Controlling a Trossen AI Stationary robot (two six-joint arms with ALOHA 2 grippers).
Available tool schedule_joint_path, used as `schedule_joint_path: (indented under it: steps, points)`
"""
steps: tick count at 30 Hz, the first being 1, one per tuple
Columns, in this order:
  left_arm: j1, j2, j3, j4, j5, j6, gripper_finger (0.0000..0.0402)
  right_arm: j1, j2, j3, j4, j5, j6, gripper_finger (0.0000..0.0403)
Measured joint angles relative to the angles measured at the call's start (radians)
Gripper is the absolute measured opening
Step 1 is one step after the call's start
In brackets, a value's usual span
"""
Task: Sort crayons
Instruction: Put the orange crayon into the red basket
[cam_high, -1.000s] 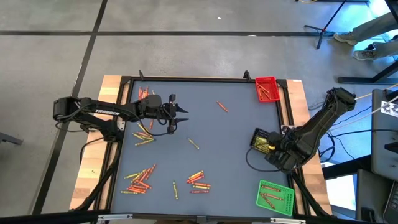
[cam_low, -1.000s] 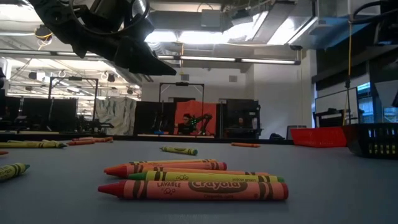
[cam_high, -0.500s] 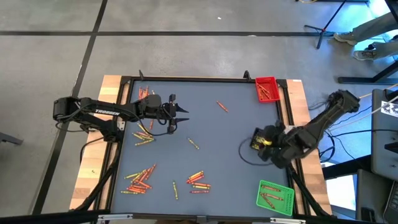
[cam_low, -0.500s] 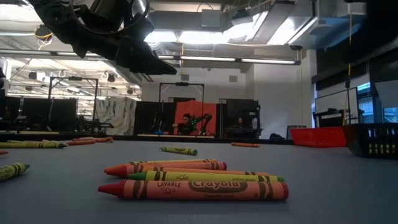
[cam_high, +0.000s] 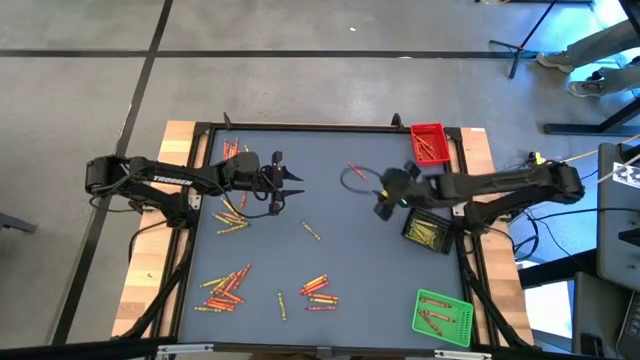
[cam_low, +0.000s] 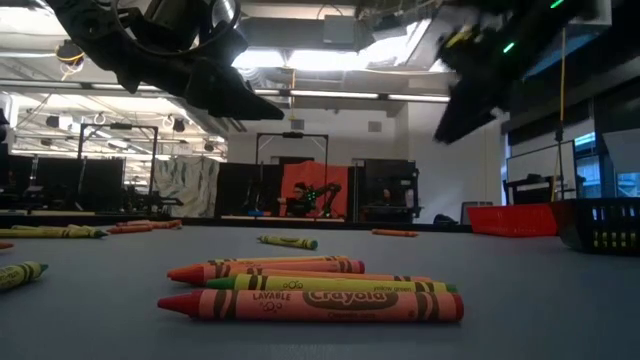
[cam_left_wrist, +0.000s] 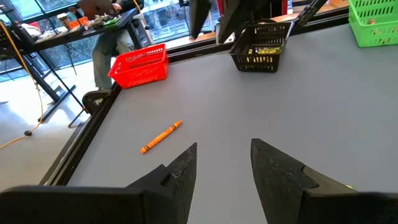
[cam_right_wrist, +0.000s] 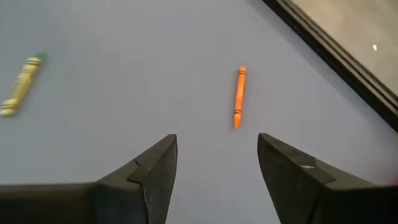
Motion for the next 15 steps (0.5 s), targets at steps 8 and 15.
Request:
schedule_joint_path:
  steps: [8,15]
  points:
    - [0.000,0.000,0.000,-0.001,0.000,0.000,0.0135,-0.242,0.220,-0.001,0.241,-0.224,-0.169,0.0200]
    - [0.000,0.000,0.000,-0.001,0.000,0.002,0.0135,-0.362,0.382,-0.001,0.418,-0.297,-0.200,0.0173]
